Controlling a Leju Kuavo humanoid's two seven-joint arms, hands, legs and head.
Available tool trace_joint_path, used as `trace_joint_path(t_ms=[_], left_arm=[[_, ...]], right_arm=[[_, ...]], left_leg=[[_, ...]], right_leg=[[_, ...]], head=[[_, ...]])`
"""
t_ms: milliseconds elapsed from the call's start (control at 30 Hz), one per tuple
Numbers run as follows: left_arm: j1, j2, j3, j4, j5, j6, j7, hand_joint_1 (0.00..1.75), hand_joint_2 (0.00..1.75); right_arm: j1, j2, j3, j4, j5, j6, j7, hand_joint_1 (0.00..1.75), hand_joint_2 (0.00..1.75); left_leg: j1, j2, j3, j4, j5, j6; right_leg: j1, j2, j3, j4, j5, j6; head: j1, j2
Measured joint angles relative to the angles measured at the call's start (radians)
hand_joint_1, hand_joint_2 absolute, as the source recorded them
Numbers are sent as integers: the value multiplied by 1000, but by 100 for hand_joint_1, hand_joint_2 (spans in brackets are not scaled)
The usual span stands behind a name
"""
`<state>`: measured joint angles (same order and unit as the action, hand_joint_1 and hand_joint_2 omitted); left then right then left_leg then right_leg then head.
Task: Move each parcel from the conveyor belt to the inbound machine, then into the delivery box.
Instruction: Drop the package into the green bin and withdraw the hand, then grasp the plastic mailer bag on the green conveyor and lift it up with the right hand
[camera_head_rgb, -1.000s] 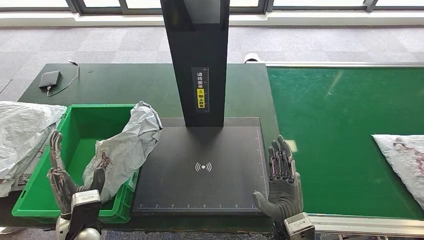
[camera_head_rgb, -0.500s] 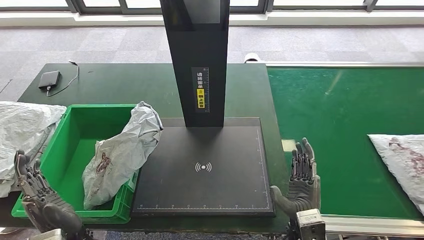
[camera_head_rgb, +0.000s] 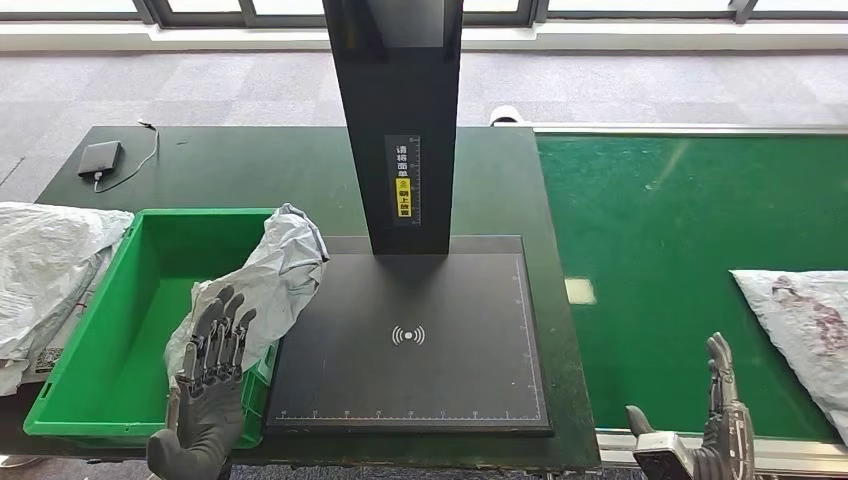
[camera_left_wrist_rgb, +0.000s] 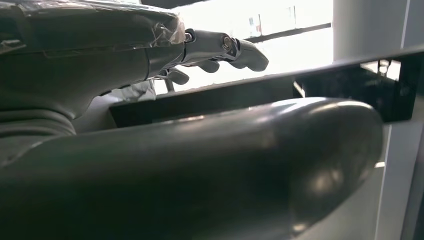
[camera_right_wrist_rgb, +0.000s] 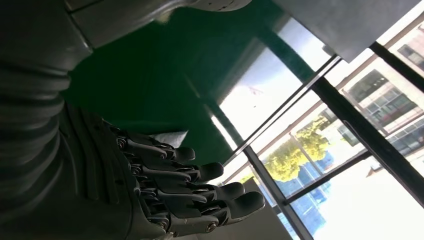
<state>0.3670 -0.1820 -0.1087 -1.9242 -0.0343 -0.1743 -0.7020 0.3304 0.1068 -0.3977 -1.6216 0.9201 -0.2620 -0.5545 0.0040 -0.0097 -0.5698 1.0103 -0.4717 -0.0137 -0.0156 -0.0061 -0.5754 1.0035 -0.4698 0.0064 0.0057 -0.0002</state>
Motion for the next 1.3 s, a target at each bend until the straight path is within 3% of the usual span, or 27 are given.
trace_joint_path(t_ms=[233, 400, 567, 767, 967, 1300], left_arm=[[-19, 0, -10, 26, -12, -50, 0, 0, 0], [-43, 2, -10, 52, -15, -58, 0, 0, 0], [-59, 3, -11, 72, -22, -49, 0, 0, 0], [-83, 6, -15, 91, -21, -39, 0, 0, 0], [-100, 9, -14, 109, -16, -55, 0, 0, 0], [-110, 9, -14, 120, -28, -55, 0, 0, 0]], right_arm=[[-42, 84, -362, -15, 291, 124, 17, 0, 175], [-117, 68, -625, 36, 443, 161, -7, 0, 175], [-166, 40, -759, 101, 489, 170, -16, 0, 175], [-241, -102, -883, 314, 628, 110, 23, 0, 175], [-305, -288, -913, 599, 649, 12, 79, 0, 175], [-391, -425, -920, 861, 633, -61, 89, 0, 175]], left_leg=[[0, 0, 0, 0, 0, 0], [-1, 1, 0, 0, -1, 2], [-1, 3, 1, 0, -1, 2], [-1, 4, 1, 1, -2, 4], [-3, 6, 2, 2, -3, 5], [-3, 7, 2, 2, -3, 6]], right_leg=[[-2, 0, 0, 0, 0, 0], [-3, 0, 1, 0, 0, 1], [-2, 3, 1, 0, 0, 1], [-3, 4, 2, 0, 0, 3], [-4, 7, 2, -1, 1, 4], [-4, 7, 2, 0, 0, 4]], head=[[0, 0], [0, 0], [0, 0], [0, 0], [0, 0], [0, 0]])
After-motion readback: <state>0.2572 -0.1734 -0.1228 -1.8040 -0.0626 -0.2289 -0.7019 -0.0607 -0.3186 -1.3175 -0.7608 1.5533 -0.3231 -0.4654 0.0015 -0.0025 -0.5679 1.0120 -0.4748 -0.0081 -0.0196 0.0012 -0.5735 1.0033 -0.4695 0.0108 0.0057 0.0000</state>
